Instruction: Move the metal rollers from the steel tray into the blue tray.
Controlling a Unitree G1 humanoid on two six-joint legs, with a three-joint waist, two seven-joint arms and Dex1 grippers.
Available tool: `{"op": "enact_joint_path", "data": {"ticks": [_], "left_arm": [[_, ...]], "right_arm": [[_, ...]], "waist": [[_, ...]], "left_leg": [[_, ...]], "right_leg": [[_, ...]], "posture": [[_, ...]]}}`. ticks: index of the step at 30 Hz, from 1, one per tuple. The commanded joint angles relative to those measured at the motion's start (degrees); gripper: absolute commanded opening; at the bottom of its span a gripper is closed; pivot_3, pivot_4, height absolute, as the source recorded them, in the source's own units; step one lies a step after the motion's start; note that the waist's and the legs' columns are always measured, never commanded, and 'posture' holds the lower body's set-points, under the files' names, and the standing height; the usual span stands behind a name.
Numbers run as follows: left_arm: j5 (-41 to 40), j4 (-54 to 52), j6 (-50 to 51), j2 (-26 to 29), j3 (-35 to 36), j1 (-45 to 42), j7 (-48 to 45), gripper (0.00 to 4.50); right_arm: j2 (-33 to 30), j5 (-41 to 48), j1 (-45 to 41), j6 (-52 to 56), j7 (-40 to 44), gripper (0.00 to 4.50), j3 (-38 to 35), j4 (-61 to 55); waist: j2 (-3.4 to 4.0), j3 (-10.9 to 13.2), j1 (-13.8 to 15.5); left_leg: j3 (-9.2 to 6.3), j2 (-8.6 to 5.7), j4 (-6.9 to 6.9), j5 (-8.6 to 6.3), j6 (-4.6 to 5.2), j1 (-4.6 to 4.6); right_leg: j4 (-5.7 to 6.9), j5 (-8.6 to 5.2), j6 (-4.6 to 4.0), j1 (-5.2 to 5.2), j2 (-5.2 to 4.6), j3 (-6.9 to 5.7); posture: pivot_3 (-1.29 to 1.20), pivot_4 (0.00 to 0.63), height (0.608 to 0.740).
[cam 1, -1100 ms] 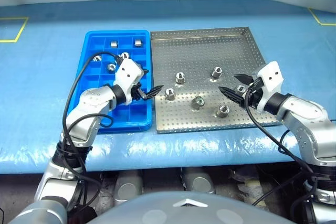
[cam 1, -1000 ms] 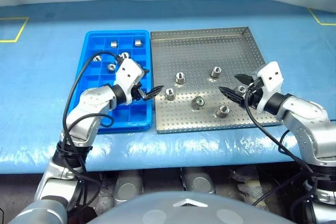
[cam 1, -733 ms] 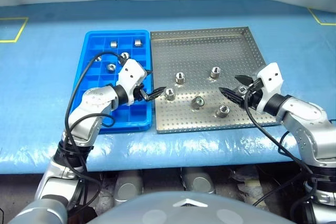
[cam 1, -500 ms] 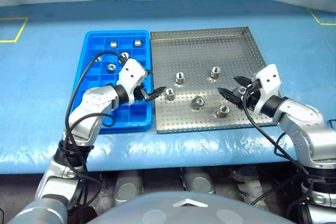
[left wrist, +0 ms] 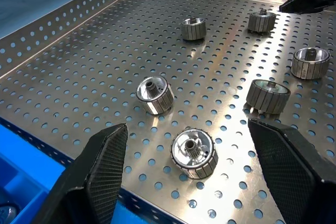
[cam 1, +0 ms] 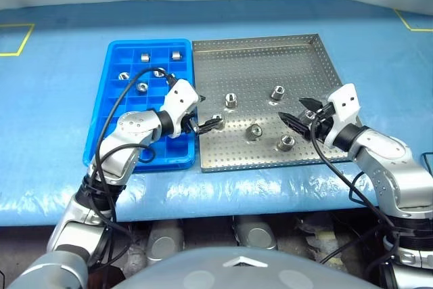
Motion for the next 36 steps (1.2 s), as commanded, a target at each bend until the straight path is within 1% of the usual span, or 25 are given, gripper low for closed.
{"op": "enact_joint_path", "data": {"ticks": [1,5,11,15,18,23,27,30,33,34,35,36], "left_arm": [[1.5,0.1,1.1,0.1,-1.7,-2.1,-0.3,3.99],[5.1,4.1,4.8,0.5,-7.1,-6.7,-1.1,3.99],[10.2,10.8,6.7,0.6,-15.2,-12.4,-4.2,3.99],[12.5,14.1,7.7,-0.1,-17.5,-14.8,-4.9,3.99],[13.2,14.9,8.6,-0.3,-17.5,-15.7,-5.1,3.39],[14.6,15.8,9.3,-0.1,-17.5,-16.4,-5.6,1.76],[14.5,15.3,9.0,-0.1,-16.9,-16.5,-6.3,1.76],[13.2,14.8,8.7,-0.5,-15.1,-16.3,-6.6,1.76],[9.5,13.1,8.2,-1.4,-10.9,-15.6,-7.6,1.21],[8.1,12.4,8.3,-1.8,-9.3,-15.3,-8.0,0.89],[7.0,11.8,8.8,-2.0,-7.9,-15.3,-8.2,0.75],[6.6,11.6,9.1,-2.0,-7.1,-15.3,-8.1,0.53]], "right_arm": [[-0.1,0.0,0.1,-1.5,-0.1,3.63,-1.1,-2.4],[0.0,-0.4,-0.5,-1.9,0.1,3.63,-0.5,-1.7],[0.7,-0.9,-1.1,-2.5,-0.1,3.63,0.6,-1.5],[1.1,-1.3,-0.4,-2.8,-0.4,3.63,0.5,-2.0],[1.4,-1.4,0.1,-3.0,-1.0,3.68,0.0,-2.1],[1.8,-1.8,0.2,-3.7,-1.9,3.68,-0.3,-1.9],[2.1,-2.0,-0.2,-4.2,-2.1,3.68,0.1,-1.6],[2.4,-2.3,-0.7,-4.6,-2.2,3.68,0.8,-1.2],[2.8,-2.7,-1.0,-5.1,-2.3,3.68,1.2,-0.8],[2.9,-2.8,-1.0,-5.3,-2.3,3.68,1.3,-0.6],[3.1,-2.9,-1.0,-5.5,-2.3,3.68,1.4,-0.5],[3.2,-3.0,-1.1,-5.7,-2.2,3.68,1.5,-0.3]], "waist": [[0.0,0.0,0.0],[0.0,0.0,0.1],[0.07,-0.1,0.1],[0.12,-0.1,0.0],[0.15,-0.1,-0.4],[0.16,-0.1,-1.5],[0.15,-0.1,-2.2],[0.15,-0.1,-2.2],[0.14,-0.1,-2.2],[0.14,-0.1,-2.2],[0.14,-0.1,-2.2],[0.13,-0.1,-2.1]], "left_leg": [[0.0,0.0,0.0,0.0,0.0,0.0],[0.0,-0.02,0.03,0.0,0.0,0.0],[0.0,-0.02,0.02,0.0,0.0,0.01],[-0.01,-0.02,0.02,0.0,0.0,0.13],[0.0,-0.02,0.02,0.0,0.0,0.18],[0.0,-0.01,0.03,0.0,0.0,0.22],[0.0,0.02,0.02,0.01,0.01,0.27],[0.0,0.02,0.01,0.0,0.01,0.27],[0.01,0.02,0.0,0.0,0.01,0.25],[0.01,0.02,-0.01,0.0,0.01,0.24],[0.0,0.02,-0.02,0.0,0.01,0.23],[0.0,0.02,-0.02,0.0,0.01,0.19]], "right_leg": [[0.0,0.0,0.0,0.0,0.0,0.0],[0.01,0.01,0.01,0.01,-0.01,0.0],[0.01,0.01,0.01,0.02,0.0,0.0],[0.01,0.0,0.01,0.14,0.0,0.0],[0.03,0.0,0.01,0.17,0.0,0.01],[0.11,0.0,0.01,0.18,0.02,0.02],[0.16,-0.01,0.0,0.18,0.05,0.03],[0.15,-0.02,-0.02,0.18,0.06,0.03],[0.14,-0.02,-0.02,0.17,0.05,0.04],[0.14,-0.02,-0.02,0.16,0.05,0.04],[0.14,-0.02,-0.03,0.14,0.05,0.03],[0.14,-0.02,-0.03,0.11,0.05,0.02]], "posture": [[-0.1,0.15,0.74],[-0.09,0.15,0.74],[-0.09,0.15,0.74],[-0.1,0.15,0.74],[-0.11,0.15,0.74],[-0.11,0.15,0.74],[-0.11,0.15,0.74],[-0.11,0.15,0.74],[-0.12,0.15,0.74],[-0.12,0.15,0.74],[-0.12,0.15,0.74],[-0.12,0.15,0.74]]}}
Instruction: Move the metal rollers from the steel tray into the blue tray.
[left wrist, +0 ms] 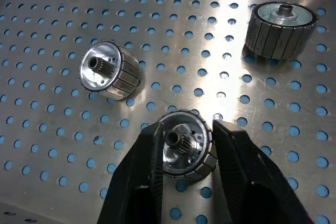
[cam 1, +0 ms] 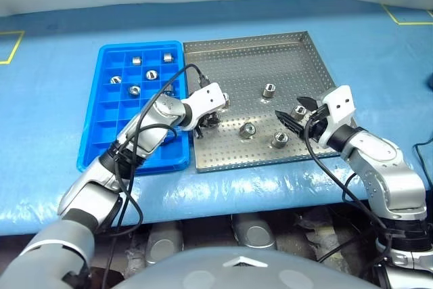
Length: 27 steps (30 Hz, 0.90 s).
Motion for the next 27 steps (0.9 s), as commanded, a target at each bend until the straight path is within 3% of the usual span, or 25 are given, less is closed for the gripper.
{"op": "enact_joint_path", "data": {"ticks": [1,2,13,22,27], "left_arm": [[-2.7,-2.8,0.6,0.0,4.7,-0.3,-0.4,0.23],[-3.5,-3.0,0.6,0.0,5.7,-0.3,-0.6,0.02],[-7.2,-7.8,-0.1,3.5,14.0,2.2,0.1,0.02],[-8.5,-14.6,1.9,7.4,20.5,10.3,4.4,0.02],[-10.8,-20.0,0.6,7.0,25.2,15.3,6.4,0.02]], "right_arm": [[0.6,-0.2,-0.9,-2.0,0.0,3.68,-0.2,-0.6],[0.8,-0.4,-1.0,-2.2,0.0,3.68,-0.1,-0.4],[3.4,-1.3,-3.2,-2.9,-0.9,3.68,2.4,0.6],[9.6,-4.4,-15.8,0.9,-2.8,3.68,11.3,6.3],[13.3,-6.4,-21.6,8.7,-2.8,3.68,19.3,11.8]], "waist": [[-0.01,0.0,0.1],[-0.01,0.0,0.1],[-0.02,0.0,0.0],[-0.03,0.0,0.2],[-0.03,0.0,0.8]], "left_leg": [[-0.01,0.0,0.01,0.0,0.0,-0.04],[-0.01,-0.01,0.01,0.0,0.0,-0.06],[-0.01,-0.01,0.0,0.0,0.0,-0.11],[-0.04,0.04,-0.03,0.0,-0.01,-0.11],[-0.09,0.03,-0.05,0.0,-0.01,-0.18]], "right_leg": [[0.0,0.0,0.0,-0.03,0.0,-0.01],[0.0,0.0,0.0,-0.04,-0.01,-0.01],[-0.07,0.0,0.01,-0.06,-0.02,-0.01],[-0.03,0.01,0.0,-0.11,0.0,-0.04],[-0.08,0.02,-0.02,-0.13,-0.03,-0.1]], "posture": [[-0.12,0.15,0.74],[-0.12,0.15,0.74],[-0.11,0.15,0.74],[-0.08,0.15,0.74],[-0.04,0.15,0.74]]}}
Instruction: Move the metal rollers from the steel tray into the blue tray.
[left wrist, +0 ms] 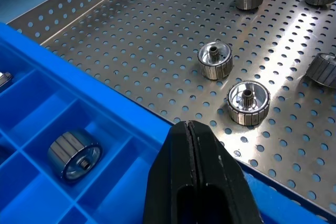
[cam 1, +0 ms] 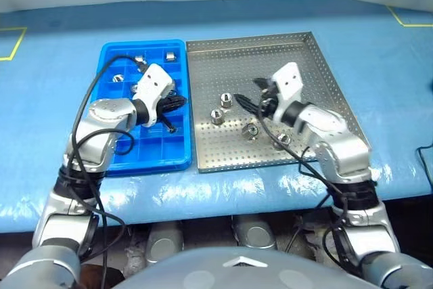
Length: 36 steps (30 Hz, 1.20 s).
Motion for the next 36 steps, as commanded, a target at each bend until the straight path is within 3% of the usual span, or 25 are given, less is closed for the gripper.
{"op": "enact_joint_path", "data": {"ticks": [1,15,18,22,31,36], "left_arm": [[-2.3,-5.6,-2.0,-0.1,4.3,1.9,1.2,0.02],[-5.2,-9.0,-4.6,-0.1,6.4,5.9,4.4,0.02],[-5.4,-9.0,-4.5,0.1,6.4,5.6,4.7,0.0],[-5.7,-8.7,-4.7,0.6,7.0,5.5,5.1,0.0],[-5.7,-8.6,-3.9,2.4,12.3,8.3,7.5,0.0],[-5.5,-10.4,-3.4,4.4,18.0,13.6,10.0,0.0]], "right_arm": [[1.6,-1.4,-2.1,4.0,-0.2,3.68,3.9,2.3],[4.7,-3.2,-0.5,8.3,-1.1,3.68,7.4,3.4],[4.9,-3.7,0.2,8.7,-1.5,3.09,7.8,3.6],[4.9,-4.1,0.6,8.8,-1.4,1.87,7.8,2.9],[4.9,-3.5,-4.2,9.1,-2.0,1.87,5.5,-5.1],[8.2,-2.6,-9.9,9.4,-0.4,1.87,9.3,-6.5]], "waist": [[0.0,0.0,0.4],[0.0,0.0,2.7],[0.0,0.0,2.7],[0.0,0.0,2.7],[0.02,0.0,2.3],[0.0,0.0,2.3]], "left_leg": [[-0.03,0.01,-0.01,0.0,0.0,0.0],[-0.09,0.01,-0.02,0.0,-0.01,-0.01],[-0.09,0.01,-0.05,0.0,-0.01,-0.02],[-0.09,0.02,-0.04,0.0,-0.01,-0.01],[-0.04,0.05,-0.06,0.0,-0.01,-0.1],[-0.06,0.16,-0.15,0.0,-0.01,-0.11]], "right_leg": [[0.0,-0.01,-0.02,0.0,0.0,-0.03],[0.02,-0.03,-0.05,-0.02,0.0,-0.13],[0.02,-0.04,-0.08,-0.04,0.0,-0.14],[0.03,-0.04,-0.07,-0.04,0.0,-0.13],[0.09,-0.04,-0.07,-0.22,0.02,-0.11],[0.21,-0.09,-0.17,-0.37,0.1,-0.16]], "posture": [[-0.03,0.15,0.74],[0.01,0.15,0.74],[0.01,0.15,0.74],[0.01,0.15,0.74],[0.01,0.15,0.74],[0.04,0.15,0.74]]}}
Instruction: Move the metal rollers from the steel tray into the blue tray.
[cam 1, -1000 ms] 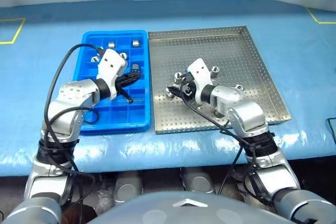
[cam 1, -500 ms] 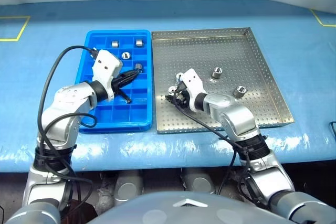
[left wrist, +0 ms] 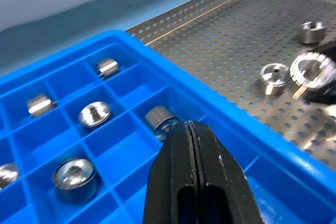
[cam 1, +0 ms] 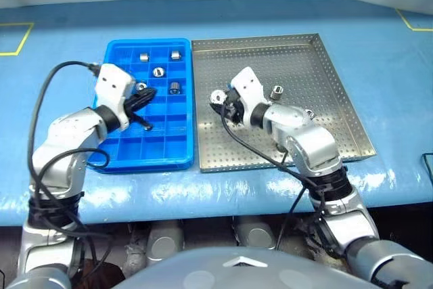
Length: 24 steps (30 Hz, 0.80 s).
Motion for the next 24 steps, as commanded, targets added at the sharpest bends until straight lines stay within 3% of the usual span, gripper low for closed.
{"op": "enact_joint_path", "data": {"ticks": [1,11,24], "left_arm": [[0.0,-3.6,0.1,1.8,4.7,2.5,1.7,0.0],[-0.9,-6.9,1.0,2.6,9.2,8.2,3.8,0.0],[-1.3,-7.8,0.9,2.3,11.4,10.2,4.7,0.0]], "right_arm": [[3.3,1.2,-3.5,-0.7,1.9,1.87,3.3,-1.6],[10.8,-1.9,-8.0,-5.3,4.5,1.87,11.4,11.1],[14.3,-3.6,-12.6,-11.4,7.6,1.87,10.4,22.9]], "waist": [[-0.02,0.0,0.3],[-0.07,0.0,2.5],[-0.09,0.0,3.4]], "left_leg": [[-0.01,0.0,-0.03,0.0,0.0,0.0],[-0.04,-0.05,-0.11,0.02,-0.04,-0.02],[-0.03,0.04,-0.26,0.05,-0.09,0.1]], "right_leg": [[0.01,-0.02,-0.04,-0.01,0.0,-0.02],[-0.01,-0.04,-0.25,-0.03,-0.08,-0.11],[0.04,-0.08,-0.3,-0.08,-0.03,-0.19]], "posture": [[0.05,0.15,0.74],[0.12,0.15,0.74],[0.16,0.15,0.74]]}}
